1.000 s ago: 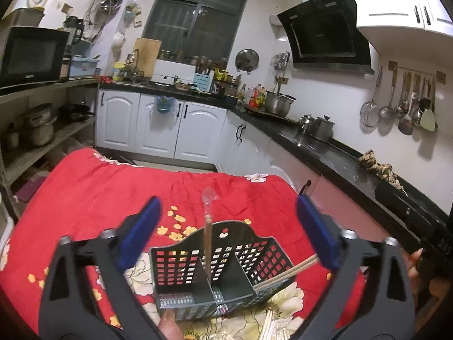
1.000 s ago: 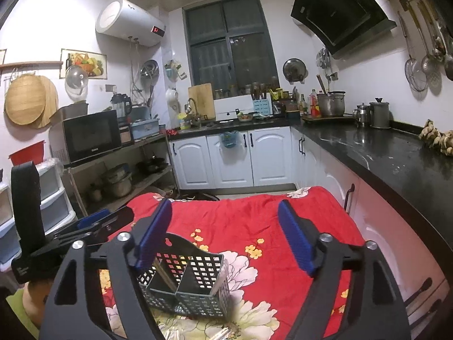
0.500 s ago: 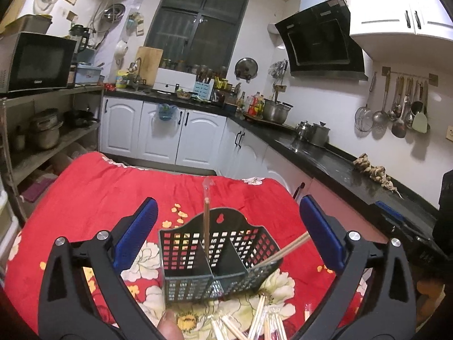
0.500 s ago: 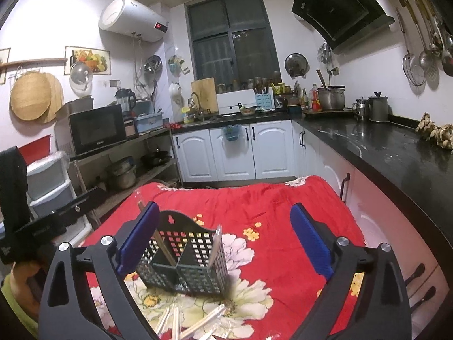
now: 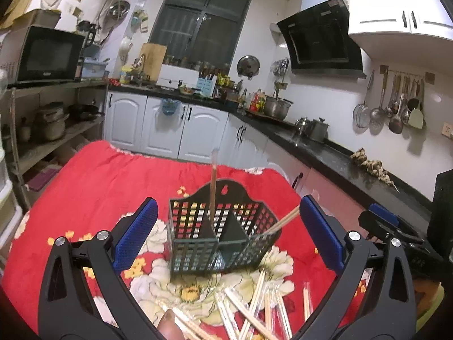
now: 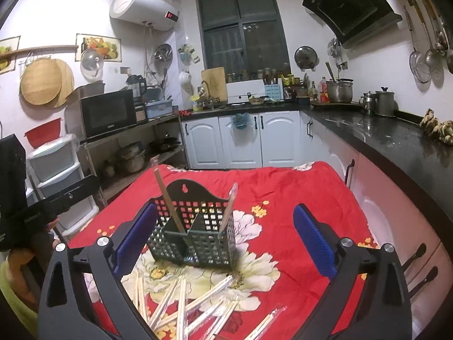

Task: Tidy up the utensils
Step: 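Raise both open tools out of the caddy and back toward the pile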

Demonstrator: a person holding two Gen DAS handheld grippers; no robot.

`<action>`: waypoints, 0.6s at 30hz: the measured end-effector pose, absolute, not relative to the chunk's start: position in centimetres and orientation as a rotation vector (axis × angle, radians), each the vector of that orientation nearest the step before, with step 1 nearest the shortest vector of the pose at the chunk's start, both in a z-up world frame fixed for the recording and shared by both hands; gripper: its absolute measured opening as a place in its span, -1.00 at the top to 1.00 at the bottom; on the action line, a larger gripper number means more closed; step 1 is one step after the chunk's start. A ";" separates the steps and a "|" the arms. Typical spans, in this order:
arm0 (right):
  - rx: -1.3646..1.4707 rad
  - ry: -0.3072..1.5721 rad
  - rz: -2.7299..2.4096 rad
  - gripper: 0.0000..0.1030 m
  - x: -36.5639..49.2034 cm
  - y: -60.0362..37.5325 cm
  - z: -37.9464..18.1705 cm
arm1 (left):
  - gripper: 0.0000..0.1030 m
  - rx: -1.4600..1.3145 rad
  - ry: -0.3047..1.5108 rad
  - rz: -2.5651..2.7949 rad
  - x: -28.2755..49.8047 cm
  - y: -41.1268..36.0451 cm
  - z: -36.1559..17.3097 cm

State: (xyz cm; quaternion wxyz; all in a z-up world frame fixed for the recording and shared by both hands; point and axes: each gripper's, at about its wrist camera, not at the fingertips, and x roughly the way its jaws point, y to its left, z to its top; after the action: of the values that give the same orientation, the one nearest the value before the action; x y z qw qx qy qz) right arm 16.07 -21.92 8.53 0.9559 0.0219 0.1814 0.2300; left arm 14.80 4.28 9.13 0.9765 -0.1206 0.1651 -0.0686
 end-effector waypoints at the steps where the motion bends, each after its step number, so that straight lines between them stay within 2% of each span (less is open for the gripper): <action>1: 0.043 0.373 0.469 -0.83 16.0 -21.9 8.4 | -0.79 -0.250 0.342 -0.141 14.7 4.4 8.8; 18: -0.013 0.446 0.481 -0.83 14.3 -20.7 5.5 | -0.79 -0.266 0.416 -0.120 13.4 5.4 5.7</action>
State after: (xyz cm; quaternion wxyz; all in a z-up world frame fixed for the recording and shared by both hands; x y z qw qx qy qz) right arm 14.28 -20.74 5.48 0.9467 -0.0063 0.2191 0.2362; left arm 13.41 5.44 5.73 0.9679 -0.1315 0.2057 -0.0595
